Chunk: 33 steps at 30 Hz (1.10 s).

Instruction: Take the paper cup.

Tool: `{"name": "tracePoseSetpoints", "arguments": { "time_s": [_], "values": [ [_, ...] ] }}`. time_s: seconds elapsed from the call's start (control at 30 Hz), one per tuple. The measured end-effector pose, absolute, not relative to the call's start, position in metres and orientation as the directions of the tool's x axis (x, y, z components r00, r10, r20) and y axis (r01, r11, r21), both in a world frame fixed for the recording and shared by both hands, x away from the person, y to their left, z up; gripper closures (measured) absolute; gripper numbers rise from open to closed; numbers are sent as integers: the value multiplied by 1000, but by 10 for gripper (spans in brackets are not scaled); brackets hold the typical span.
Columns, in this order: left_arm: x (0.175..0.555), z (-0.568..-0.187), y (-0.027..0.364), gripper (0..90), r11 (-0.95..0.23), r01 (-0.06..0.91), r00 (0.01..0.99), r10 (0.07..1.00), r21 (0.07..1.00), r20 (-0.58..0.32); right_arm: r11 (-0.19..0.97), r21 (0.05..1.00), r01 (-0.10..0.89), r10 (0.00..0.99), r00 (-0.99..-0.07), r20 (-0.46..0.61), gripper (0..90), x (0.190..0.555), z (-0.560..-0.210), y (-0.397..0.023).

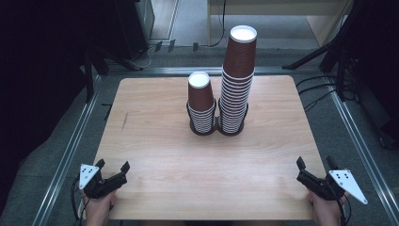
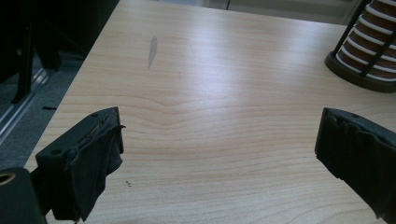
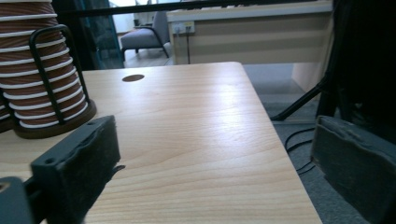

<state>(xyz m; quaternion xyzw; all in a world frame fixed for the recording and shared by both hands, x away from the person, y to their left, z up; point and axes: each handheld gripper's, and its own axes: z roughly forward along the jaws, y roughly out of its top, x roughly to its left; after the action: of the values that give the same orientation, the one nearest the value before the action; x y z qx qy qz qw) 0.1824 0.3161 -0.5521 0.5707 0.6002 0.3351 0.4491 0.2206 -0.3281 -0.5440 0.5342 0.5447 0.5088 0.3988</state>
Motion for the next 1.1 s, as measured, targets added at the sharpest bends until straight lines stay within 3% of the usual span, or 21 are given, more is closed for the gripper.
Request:
{"name": "tracePoseSetpoints", "arguments": {
  "time_s": [0.1, 0.27, 0.4, 0.73, 1.1],
  "values": [
    [183, -553, 314, 15, 119, 379, 17, 991, 918, -135, -117, 973, 199, 984, -108, 141, 8, 226, -538, -331],
    [183, -553, 314, 16, 134, 364, -14, 990, 922, -138, -69, 979, 192, 987, -131, 95, 10, 229, -525, -325],
    [182, -553, 313, 16, 105, 379, 29, 992, 919, -125, 0, 986, 167, 988, -152, 25, 38, 229, -507, -306],
    [181, -553, 311, 15, 74, 387, 79, 990, 919, -113, -62, 989, 132, 974, -207, 88, 54, 236, -469, -277],
    [183, -553, 312, 16, 80, 392, 83, 989, 916, -122, -2, 994, 113, 967, -253, 31, 63, 253, -441, -245]
  ]
}}
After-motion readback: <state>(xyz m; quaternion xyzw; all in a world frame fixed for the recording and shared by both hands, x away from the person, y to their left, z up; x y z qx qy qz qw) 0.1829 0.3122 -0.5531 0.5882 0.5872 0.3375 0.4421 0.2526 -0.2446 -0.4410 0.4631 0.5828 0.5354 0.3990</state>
